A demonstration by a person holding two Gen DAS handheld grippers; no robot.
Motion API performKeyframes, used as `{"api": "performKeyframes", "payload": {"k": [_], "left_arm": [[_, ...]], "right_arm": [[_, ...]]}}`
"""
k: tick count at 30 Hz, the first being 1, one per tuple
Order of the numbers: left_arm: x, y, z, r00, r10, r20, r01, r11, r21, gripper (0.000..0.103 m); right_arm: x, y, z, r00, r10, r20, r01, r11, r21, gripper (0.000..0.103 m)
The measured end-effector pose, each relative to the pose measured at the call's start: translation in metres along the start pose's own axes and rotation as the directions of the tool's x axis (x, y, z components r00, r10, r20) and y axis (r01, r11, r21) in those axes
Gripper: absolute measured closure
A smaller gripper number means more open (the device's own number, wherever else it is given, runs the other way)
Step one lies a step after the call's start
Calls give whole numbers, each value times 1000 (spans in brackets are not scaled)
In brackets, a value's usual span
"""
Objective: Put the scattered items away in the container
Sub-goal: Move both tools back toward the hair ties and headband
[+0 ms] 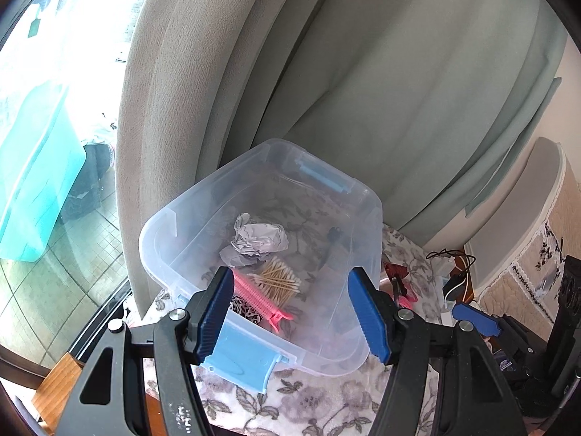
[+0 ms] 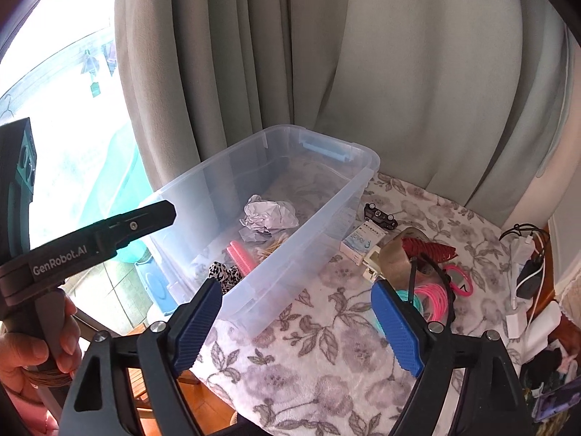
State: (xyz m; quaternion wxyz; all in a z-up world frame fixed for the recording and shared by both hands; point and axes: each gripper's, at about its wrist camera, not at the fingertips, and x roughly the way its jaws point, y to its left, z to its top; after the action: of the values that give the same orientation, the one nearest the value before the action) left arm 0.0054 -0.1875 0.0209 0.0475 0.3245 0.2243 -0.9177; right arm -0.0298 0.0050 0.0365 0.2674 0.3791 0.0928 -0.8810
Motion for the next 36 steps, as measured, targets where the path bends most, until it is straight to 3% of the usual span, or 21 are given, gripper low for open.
{"api": "performKeyframes", "payload": {"k": [8,17,20,23,32,36], "left_arm": [[-8,-24,-1,1000,2,3,-2,999,53,36],[-3,-67,-6,1000,-11,-20,14,987,162,36],[1,-81,-7,999,-26,-35,32,981,190,36],[7,-97,-7,997,-58,-49,68,973,222,36],[46,-149,-22,982,-111,-153,153,944,294,36],[66,-164,-42,970,-96,-222,167,931,325,36]], "right_arm": [[-22,-12,-12,998,-11,62,11,1000,2,16],[-37,-49,-23,994,-14,105,3,995,104,12],[-40,-65,-25,995,-18,103,4,991,135,1],[-44,-87,-27,995,-35,94,18,984,176,0],[-55,-167,-44,976,-199,84,161,931,328,0],[-39,-184,-57,985,-172,31,150,920,361,0]]}}
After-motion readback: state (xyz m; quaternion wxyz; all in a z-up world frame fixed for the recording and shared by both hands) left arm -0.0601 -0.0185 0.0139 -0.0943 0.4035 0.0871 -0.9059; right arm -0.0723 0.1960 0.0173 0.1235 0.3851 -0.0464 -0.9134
